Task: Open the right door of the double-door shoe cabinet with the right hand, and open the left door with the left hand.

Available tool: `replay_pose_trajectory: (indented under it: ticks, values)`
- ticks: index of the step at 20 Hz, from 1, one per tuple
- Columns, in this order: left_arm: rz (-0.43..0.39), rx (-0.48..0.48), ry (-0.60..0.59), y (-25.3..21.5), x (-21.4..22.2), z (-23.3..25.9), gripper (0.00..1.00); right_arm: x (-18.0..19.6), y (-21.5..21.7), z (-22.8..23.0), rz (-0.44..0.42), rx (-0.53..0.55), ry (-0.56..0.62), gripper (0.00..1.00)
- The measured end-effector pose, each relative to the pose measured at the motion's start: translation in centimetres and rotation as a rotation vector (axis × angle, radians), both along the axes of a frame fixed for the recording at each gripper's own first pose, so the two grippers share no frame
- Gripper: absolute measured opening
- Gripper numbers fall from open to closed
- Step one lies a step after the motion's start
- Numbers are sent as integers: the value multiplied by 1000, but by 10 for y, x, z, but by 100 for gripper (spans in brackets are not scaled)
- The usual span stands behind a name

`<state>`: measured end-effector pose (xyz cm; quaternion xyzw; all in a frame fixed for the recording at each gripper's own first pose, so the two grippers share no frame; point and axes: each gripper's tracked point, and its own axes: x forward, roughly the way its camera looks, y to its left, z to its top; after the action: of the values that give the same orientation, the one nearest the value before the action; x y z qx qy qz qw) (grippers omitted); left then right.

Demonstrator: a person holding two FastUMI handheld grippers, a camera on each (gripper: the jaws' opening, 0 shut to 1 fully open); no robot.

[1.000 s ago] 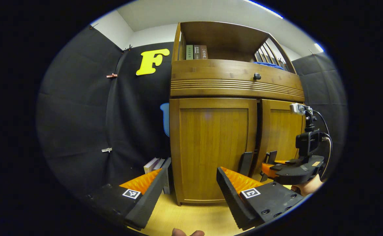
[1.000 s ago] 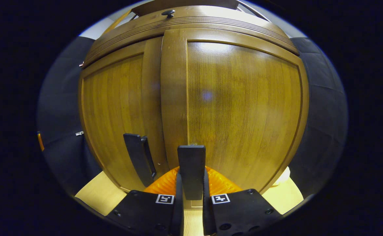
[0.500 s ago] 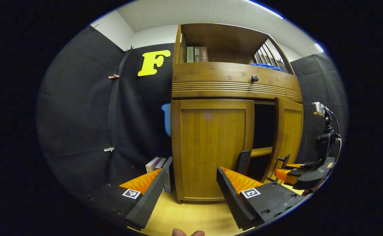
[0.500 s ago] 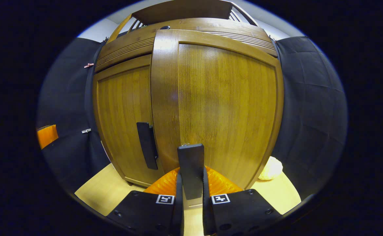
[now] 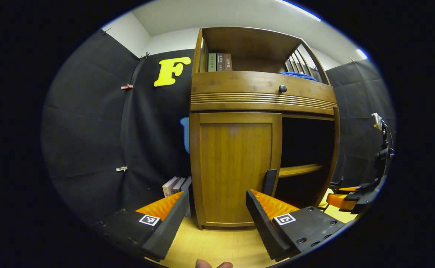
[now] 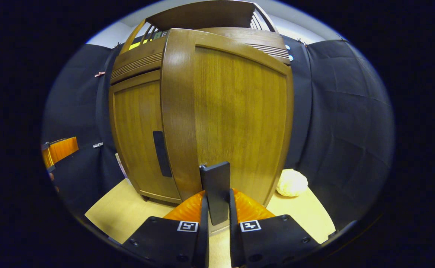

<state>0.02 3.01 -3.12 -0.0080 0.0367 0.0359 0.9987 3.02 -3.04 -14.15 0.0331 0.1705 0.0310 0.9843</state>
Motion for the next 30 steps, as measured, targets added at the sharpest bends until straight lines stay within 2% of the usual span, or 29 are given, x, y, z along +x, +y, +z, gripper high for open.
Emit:
replay_pose_trajectory:
  ticks: [9, 17, 21, 22, 26, 30]
  values:
    - [-25, 4, -3, -14, -1, 2, 95, -32, -43, 1, -53, 34, 17, 25]
    - [-59, 14, 2, -41, 2, 0, 95, -48, -103, 1, -68, 23, 53, 25]
    - [-78, 20, 1, -55, 4, 2, 95, -53, -136, 3, -50, 23, 70, 24]
    - [-81, 23, -2, -56, 5, 2, 95, -54, -144, 4, -40, 25, 69, 20]
    - [-91, 11, 0, -68, 10, 2, 95, -62, -174, 8, 19, 45, 66, 20]
    - [-91, 10, -1, -76, 15, 4, 95, -65, -203, 9, 25, 77, 72, 19]
